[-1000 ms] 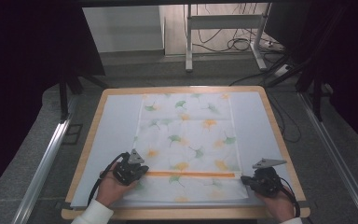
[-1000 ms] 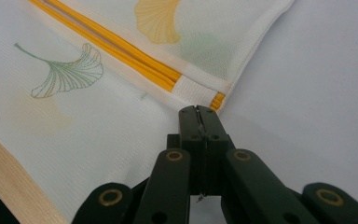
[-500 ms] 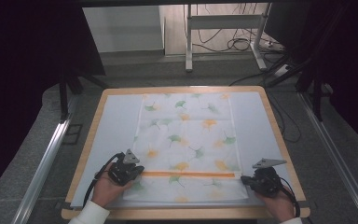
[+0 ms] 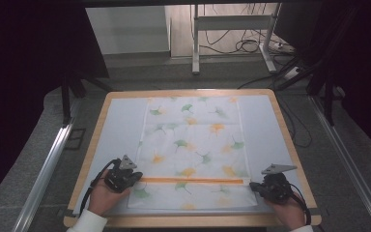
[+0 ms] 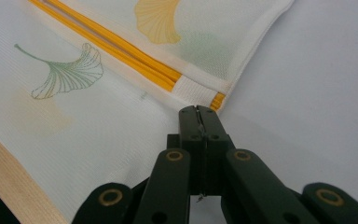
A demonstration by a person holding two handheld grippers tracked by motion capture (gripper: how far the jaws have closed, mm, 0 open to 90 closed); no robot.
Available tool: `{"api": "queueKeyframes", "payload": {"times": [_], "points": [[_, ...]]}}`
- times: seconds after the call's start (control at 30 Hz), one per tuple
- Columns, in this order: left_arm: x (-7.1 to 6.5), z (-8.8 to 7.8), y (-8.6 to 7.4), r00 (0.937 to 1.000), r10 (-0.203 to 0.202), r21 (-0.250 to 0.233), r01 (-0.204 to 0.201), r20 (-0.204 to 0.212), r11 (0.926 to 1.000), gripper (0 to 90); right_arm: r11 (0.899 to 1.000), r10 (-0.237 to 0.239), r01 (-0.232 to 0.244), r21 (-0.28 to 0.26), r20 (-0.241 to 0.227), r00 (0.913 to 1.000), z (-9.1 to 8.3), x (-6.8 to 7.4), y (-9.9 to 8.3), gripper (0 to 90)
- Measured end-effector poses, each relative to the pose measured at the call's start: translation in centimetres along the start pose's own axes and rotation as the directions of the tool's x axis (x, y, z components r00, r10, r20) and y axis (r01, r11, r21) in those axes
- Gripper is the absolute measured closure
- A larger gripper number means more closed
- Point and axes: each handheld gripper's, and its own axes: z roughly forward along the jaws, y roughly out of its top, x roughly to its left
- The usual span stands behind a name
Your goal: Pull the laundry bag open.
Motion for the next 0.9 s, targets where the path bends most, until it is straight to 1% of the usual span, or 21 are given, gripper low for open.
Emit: {"api": "queueKeyframes", "payload": {"times": [0.1,0.33,0.5,0.77,0.9], "points": [[0.26,-0.18,-0.23,0.9999,-0.012,-0.003,0.012,-0.004,0.9999,90.0,1.0,-0.001,0.001,0.0,0.0,1.0,0.0,0.0,0.0,89.7],[0.68,-0.56,-0.51,0.9997,-0.023,-0.01,0.023,-0.011,0.9997,90.0,1.0,-0.001,0.001,0.0,0.0,1.0,0.0,0.0,0.01,89.7],[0.94,-0.8,-0.71,0.9994,-0.034,-0.017,0.034,-0.008,0.9993,90.0,1.0,-0.001,0.001,0.0,0.0,1.0,0.01,0.0,0.01,89.7],[0.87,-0.58,-0.63,0.9995,-0.029,-0.014,0.029,-0.012,0.9995,90.0,1.0,-0.002,0.002,0.0,-0.002,1.0,0.01,-0.03,0.0,89.7],[0.9,-0.54,-0.64,0.9994,-0.034,-0.019,0.034,-0.006,0.9992,90.0,1.0,-0.001,0.001,-0.001,-0.003,1.0,0.01,-0.04,0.0,89.7]]}}
